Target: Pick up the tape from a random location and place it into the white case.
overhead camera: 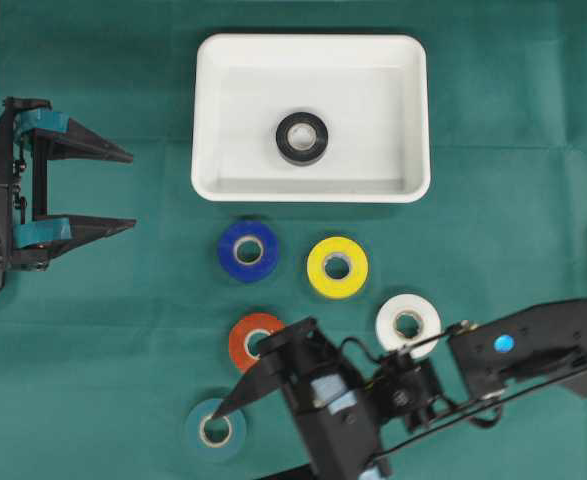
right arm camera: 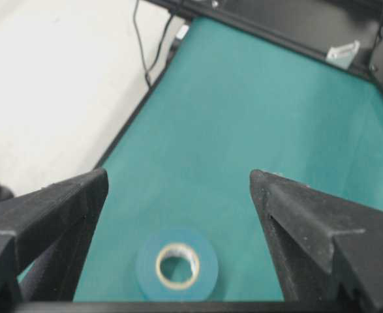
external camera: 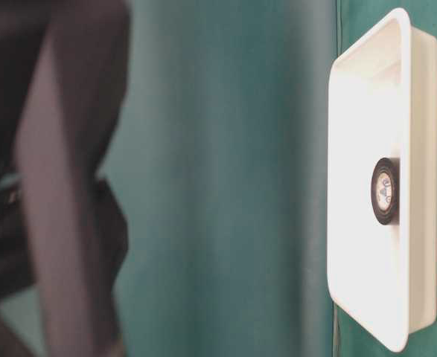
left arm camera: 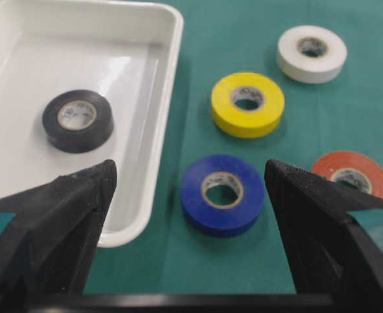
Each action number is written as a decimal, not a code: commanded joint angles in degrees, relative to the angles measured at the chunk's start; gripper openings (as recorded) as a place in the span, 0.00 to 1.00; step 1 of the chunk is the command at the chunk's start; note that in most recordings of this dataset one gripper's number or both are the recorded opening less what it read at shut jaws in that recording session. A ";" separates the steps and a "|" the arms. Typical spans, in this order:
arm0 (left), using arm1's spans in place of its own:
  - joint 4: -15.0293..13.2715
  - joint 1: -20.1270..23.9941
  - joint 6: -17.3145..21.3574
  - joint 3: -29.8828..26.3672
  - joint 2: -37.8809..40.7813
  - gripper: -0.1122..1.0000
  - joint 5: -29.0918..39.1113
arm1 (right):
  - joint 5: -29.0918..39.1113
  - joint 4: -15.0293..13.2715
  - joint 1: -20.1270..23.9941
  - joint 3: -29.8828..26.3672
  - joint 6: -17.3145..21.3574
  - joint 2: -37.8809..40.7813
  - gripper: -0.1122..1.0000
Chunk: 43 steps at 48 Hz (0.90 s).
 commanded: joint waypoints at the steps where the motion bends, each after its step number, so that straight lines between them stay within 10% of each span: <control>1: -0.18 0.09 -0.09 -0.79 0.18 0.90 -0.53 | -0.18 0.18 0.18 -2.99 0.09 0.18 0.92; 20: -0.18 0.09 -0.09 -0.88 0.18 0.90 -0.53 | 4.66 0.26 0.26 -5.19 1.05 1.85 0.92; 43: -0.18 0.09 0.00 -0.79 0.18 0.90 -0.53 | 29.27 -0.09 0.18 -18.98 3.16 10.99 0.91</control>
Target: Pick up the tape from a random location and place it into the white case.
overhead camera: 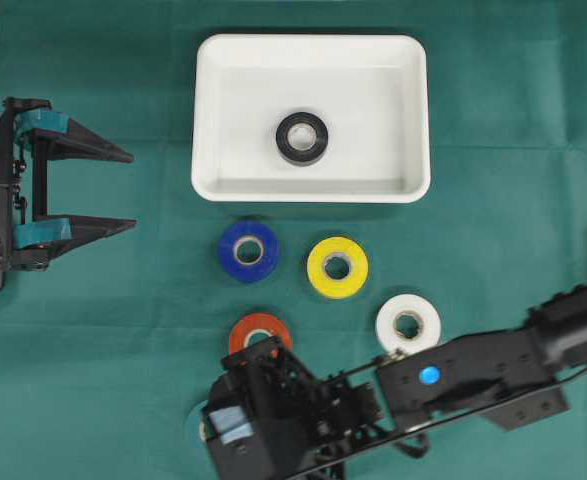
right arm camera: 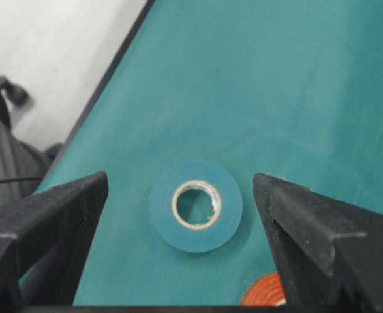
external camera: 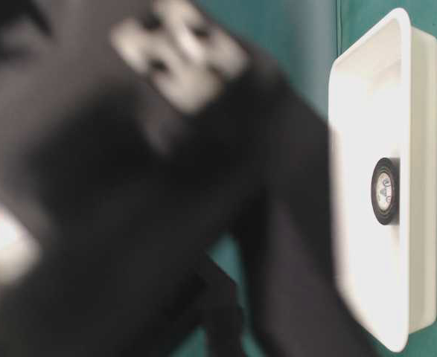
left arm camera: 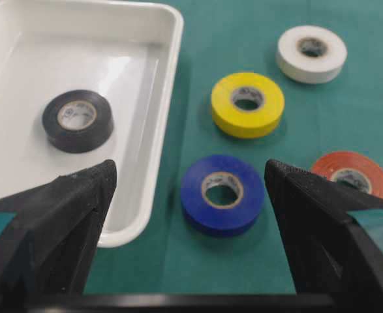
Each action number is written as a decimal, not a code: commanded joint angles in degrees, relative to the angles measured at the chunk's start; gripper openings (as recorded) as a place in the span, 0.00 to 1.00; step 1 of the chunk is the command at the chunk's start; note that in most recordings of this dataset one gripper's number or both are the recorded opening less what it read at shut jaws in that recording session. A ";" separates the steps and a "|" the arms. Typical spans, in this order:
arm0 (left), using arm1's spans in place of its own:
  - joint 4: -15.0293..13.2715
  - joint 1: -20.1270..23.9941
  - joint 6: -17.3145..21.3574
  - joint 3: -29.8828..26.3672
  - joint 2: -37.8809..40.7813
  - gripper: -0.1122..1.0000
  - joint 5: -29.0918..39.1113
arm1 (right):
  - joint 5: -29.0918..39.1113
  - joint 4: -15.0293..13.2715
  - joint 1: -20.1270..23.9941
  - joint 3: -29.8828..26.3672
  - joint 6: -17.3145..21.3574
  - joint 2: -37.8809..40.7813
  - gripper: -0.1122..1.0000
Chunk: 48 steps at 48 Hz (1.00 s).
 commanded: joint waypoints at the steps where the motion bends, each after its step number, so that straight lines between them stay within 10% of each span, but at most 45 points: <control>1: -0.09 0.09 0.00 -0.79 0.09 0.90 -0.53 | 3.52 -0.09 0.09 -3.69 0.18 0.44 0.91; 48: 0.00 0.09 0.00 -0.79 0.09 0.90 -0.26 | 8.53 -0.09 0.18 -6.33 0.44 2.11 0.91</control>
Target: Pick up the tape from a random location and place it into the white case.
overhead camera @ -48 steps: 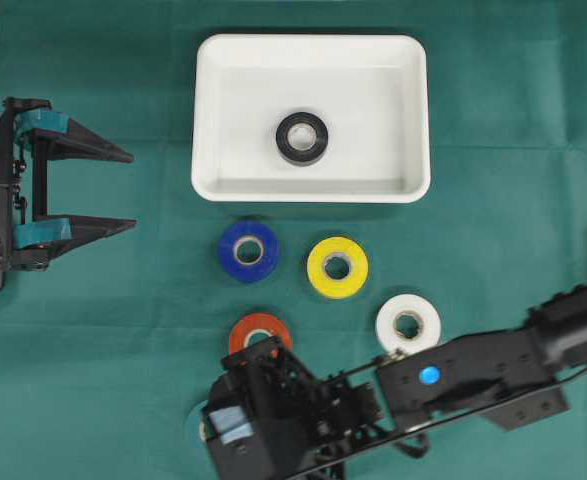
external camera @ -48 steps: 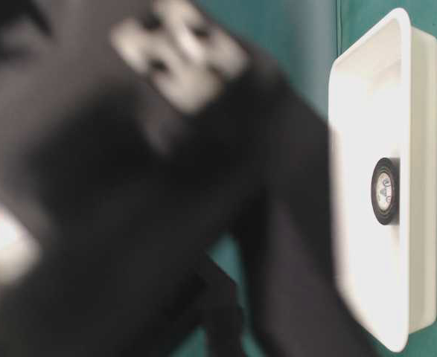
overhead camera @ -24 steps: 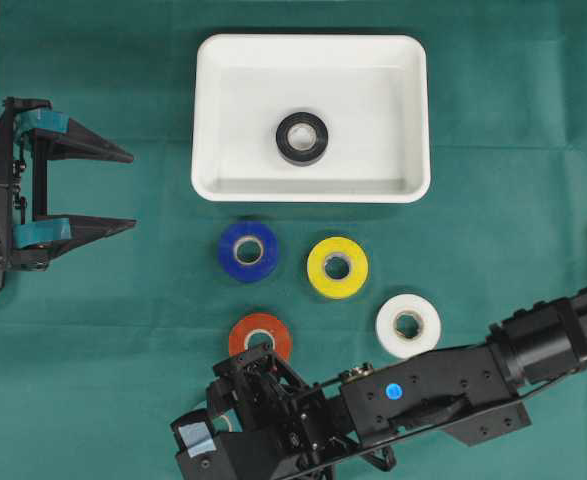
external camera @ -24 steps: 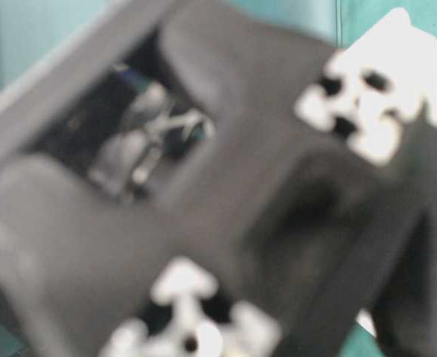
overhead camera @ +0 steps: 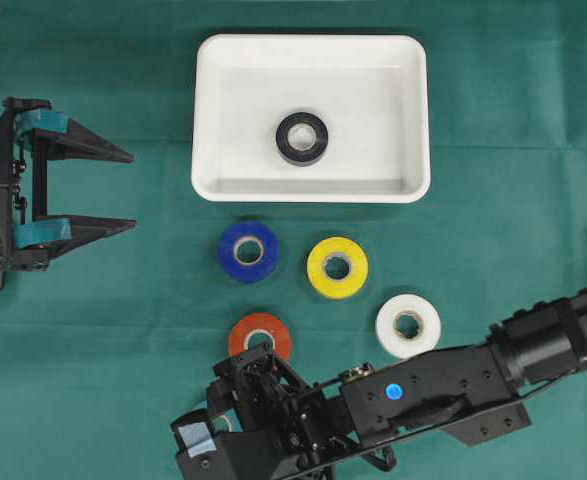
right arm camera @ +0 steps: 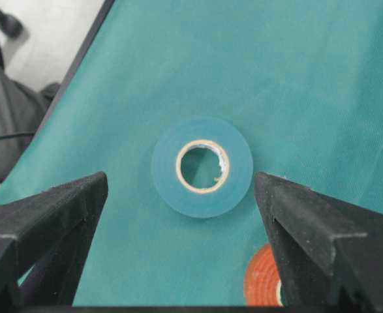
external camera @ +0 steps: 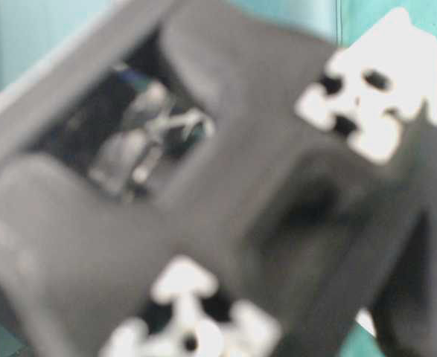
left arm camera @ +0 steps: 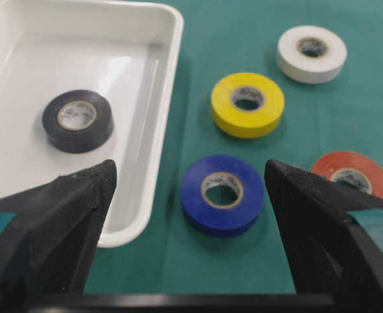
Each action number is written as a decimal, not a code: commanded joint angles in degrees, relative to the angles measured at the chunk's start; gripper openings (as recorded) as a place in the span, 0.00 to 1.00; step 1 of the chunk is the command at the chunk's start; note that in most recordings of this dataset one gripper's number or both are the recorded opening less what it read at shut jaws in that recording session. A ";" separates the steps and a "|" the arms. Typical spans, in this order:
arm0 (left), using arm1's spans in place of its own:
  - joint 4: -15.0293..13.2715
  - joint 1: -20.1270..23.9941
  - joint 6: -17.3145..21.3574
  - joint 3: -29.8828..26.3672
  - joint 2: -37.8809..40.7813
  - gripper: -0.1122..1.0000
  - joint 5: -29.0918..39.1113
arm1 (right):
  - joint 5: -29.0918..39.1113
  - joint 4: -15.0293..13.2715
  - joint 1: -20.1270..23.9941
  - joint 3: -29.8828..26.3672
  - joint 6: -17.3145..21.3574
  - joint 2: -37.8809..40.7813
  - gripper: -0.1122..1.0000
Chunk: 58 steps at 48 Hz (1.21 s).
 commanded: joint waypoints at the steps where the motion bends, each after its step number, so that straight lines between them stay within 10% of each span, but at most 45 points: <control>1: 0.00 0.09 0.00 -0.79 0.26 0.90 -0.26 | -0.18 0.00 0.09 -1.67 0.26 -1.14 0.91; 58: -0.09 0.09 -0.09 -0.79 0.18 0.90 -0.09 | -3.25 0.18 0.35 -1.23 0.44 3.78 0.91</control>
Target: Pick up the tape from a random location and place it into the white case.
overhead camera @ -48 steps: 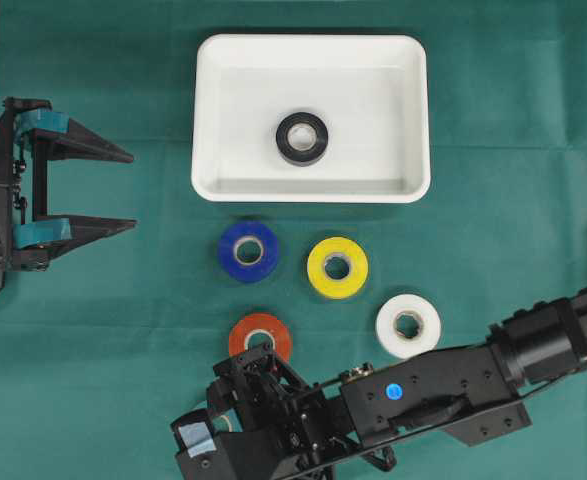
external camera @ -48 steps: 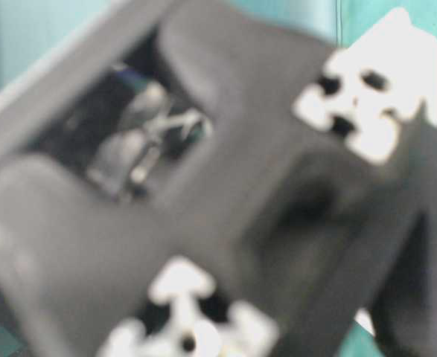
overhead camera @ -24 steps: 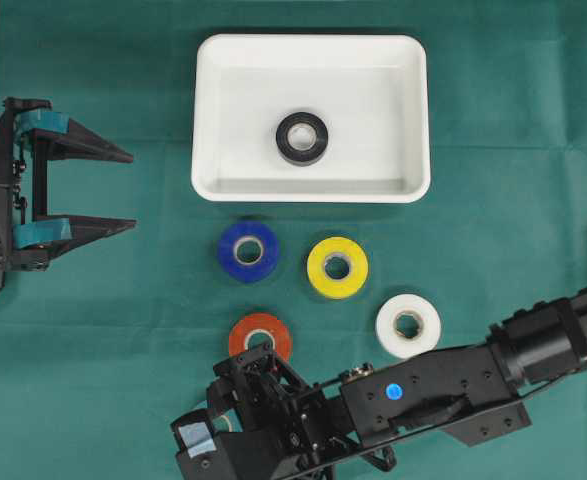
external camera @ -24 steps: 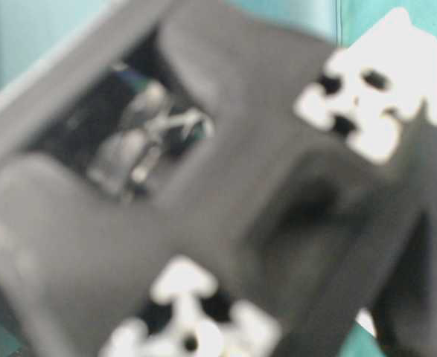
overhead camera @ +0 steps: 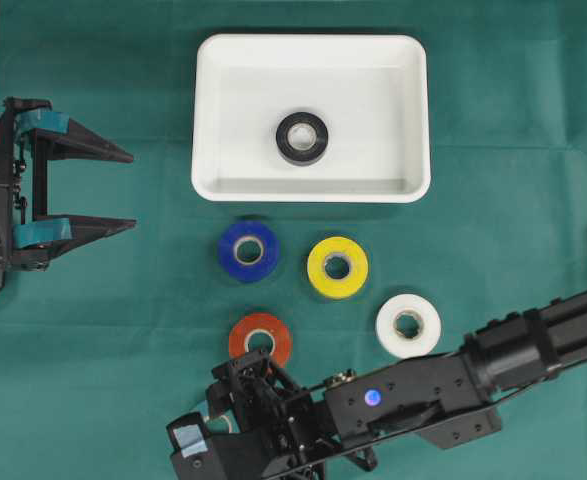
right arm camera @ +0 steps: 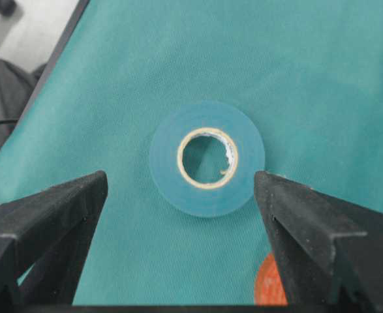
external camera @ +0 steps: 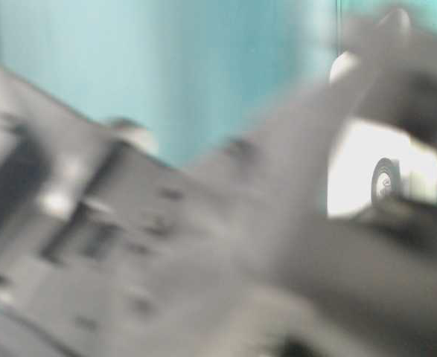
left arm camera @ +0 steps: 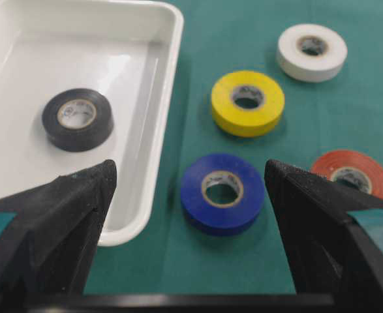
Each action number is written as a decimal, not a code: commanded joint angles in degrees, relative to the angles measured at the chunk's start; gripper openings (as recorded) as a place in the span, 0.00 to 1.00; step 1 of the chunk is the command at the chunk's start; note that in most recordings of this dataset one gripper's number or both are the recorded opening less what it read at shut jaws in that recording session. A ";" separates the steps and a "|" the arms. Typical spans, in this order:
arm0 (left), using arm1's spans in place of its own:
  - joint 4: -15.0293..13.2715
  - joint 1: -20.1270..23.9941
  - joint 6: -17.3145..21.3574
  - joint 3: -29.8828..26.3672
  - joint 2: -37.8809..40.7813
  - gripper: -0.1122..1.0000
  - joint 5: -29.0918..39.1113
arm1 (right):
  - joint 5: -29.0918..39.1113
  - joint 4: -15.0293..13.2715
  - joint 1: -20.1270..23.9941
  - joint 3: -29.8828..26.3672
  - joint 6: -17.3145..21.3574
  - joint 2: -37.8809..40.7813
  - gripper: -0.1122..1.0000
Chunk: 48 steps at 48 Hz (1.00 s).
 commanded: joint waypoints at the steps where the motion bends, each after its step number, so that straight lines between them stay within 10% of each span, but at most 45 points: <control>1: -0.09 0.00 -0.09 -0.79 0.18 0.90 -0.18 | -1.41 0.18 0.35 -1.14 0.09 -0.26 0.91; 48: -0.18 0.00 -0.09 -0.35 0.70 0.90 -0.18 | -11.51 0.26 1.41 -0.44 1.23 8.96 0.91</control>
